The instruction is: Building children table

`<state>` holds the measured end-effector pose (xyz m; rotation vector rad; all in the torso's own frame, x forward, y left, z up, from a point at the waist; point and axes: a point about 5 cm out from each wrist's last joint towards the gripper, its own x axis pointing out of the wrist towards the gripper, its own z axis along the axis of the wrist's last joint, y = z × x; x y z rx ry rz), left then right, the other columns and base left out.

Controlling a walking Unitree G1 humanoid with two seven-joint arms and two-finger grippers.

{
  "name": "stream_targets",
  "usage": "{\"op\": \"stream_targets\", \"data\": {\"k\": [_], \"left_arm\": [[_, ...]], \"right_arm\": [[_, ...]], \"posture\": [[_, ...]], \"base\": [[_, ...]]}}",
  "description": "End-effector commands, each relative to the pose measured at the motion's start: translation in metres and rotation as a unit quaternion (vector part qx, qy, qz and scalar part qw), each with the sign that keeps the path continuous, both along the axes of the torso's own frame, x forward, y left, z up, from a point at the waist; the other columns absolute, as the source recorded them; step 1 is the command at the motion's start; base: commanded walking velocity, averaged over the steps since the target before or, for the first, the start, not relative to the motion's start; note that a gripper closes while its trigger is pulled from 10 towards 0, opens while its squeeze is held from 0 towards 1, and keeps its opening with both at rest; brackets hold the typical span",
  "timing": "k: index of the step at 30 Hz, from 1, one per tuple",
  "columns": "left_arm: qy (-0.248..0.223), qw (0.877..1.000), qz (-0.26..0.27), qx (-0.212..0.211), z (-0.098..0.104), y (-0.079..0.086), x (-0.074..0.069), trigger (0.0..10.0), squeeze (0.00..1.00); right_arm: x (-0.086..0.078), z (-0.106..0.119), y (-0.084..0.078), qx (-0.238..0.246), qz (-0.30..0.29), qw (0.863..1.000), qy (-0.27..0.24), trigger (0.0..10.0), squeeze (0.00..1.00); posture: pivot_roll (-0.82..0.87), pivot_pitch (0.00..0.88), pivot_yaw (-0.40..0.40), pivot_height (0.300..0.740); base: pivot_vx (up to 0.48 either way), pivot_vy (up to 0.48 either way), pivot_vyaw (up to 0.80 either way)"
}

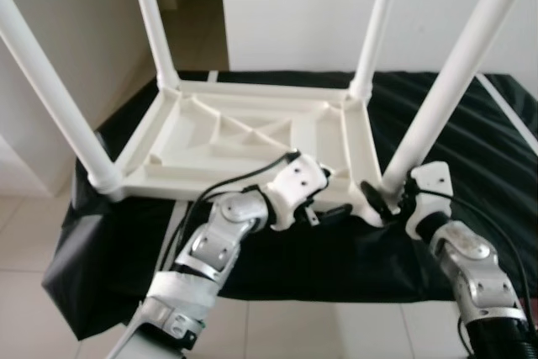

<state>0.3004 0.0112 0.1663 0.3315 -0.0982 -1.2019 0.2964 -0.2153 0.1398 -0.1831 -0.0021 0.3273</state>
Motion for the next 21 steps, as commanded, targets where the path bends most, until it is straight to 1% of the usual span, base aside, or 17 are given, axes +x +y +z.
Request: {"op": "stream_targets", "data": {"k": [1,8,11,12,14,15,17,18,21], "left_arm": [[-0.013,1.000,0.009,0.002,0.001,-0.001,0.001,10.0,0.00],[-0.013,1.000,0.007,0.003,0.000,-0.001,0.000,10.0,0.00],[-0.010,1.000,0.004,0.006,-0.002,0.001,-0.003,10.0,0.00],[-0.009,1.000,0.004,0.007,-0.003,0.001,-0.004,10.0,0.00],[-0.008,1.000,0.004,0.008,-0.004,0.001,-0.004,10.0,0.00],[-0.008,1.000,0.003,0.008,-0.004,0.002,-0.005,10.0,0.00],[-0.007,1.000,0.003,0.008,-0.005,0.002,-0.005,10.0,0.00],[-0.007,1.000,0.002,0.008,-0.005,0.001,-0.006,10.0,0.00],[-0.004,1.000,0.001,0.008,-0.006,0.001,-0.007,10.0,0.00]], "right_arm": [[0.001,-0.002,-0.002,-0.005,0.013,1.000,0.002,0.0,0.00],[0.000,-0.008,-0.004,-0.005,0.018,1.000,0.013,0.0,0.00],[-0.003,-0.016,-0.004,0.003,0.007,1.000,0.024,0.0,0.00],[-0.004,-0.018,-0.004,0.005,-0.001,1.000,0.027,2.0,0.00],[-0.004,-0.019,-0.004,0.007,-0.005,1.000,0.029,2.0,0.00],[-0.004,-0.020,-0.003,0.009,-0.007,1.000,0.029,8.4,0.00],[-0.005,-0.020,-0.002,0.011,-0.006,1.000,0.028,8.4,0.00],[-0.005,-0.020,0.000,0.017,-0.012,0.999,0.027,10.0,0.00],[-0.006,-0.018,0.004,0.035,-0.027,0.999,0.025,10.0,0.00]], "posture": [[-0.03,0.000,0.015,0.740],[-0.03,0.000,0.014,0.740],[-0.02,0.000,0.012,0.740],[-0.02,0.000,0.013,0.740],[-0.02,0.000,0.013,0.740],[-0.02,0.000,0.013,0.740],[-0.02,0.000,0.013,0.740],[-0.02,0.000,0.017,0.740],[-0.02,0.000,0.019,0.740]], "base": [[0.000,0.000,0.00],[0.000,0.000,0.00],[0.000,0.000,0.00],[0.000,0.000,0.00],[0.000,0.000,0.00],[0.000,0.000,0.00],[0.000,0.000,0.00],[0.000,0.000,0.00],[0.000,0.000,0.00]]}}
